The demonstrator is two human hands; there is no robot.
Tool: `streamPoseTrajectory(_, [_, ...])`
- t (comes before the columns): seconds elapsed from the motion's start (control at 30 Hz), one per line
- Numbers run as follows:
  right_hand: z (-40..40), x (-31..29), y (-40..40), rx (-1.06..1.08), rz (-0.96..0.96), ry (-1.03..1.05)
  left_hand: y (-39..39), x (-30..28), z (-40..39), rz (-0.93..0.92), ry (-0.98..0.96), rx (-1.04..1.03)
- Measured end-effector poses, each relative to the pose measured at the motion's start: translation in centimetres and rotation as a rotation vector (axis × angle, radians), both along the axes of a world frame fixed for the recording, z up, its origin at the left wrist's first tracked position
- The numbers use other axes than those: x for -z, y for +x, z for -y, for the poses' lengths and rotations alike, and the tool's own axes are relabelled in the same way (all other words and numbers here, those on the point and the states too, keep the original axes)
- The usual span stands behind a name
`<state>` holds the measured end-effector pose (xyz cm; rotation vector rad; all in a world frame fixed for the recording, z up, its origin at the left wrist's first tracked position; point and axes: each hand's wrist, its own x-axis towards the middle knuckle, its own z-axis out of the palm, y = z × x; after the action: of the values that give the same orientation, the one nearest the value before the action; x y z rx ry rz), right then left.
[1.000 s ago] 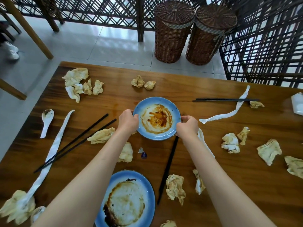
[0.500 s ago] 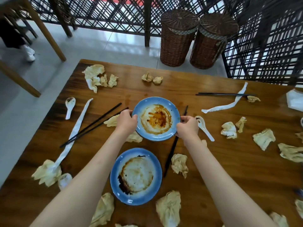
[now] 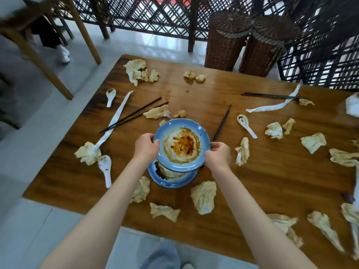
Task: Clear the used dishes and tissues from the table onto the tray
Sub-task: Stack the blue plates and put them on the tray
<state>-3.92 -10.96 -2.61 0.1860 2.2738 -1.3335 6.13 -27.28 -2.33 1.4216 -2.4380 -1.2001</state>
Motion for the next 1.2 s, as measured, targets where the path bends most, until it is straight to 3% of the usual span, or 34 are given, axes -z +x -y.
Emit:
streamPoseTrajectory(0.67, [-0.1, 1.7, 3.8, -0.013, -0.021, 0.115, 3.3, 2.1, -1.2, 0.051, -0.007, -0.002])
streamPoseTrajectory(1.2, [0.4, 1.5, 4.6, -0.006, -0.005, 0.127, 2.6, 1.4, -2.0, 0.248, -0.111, -0.011])
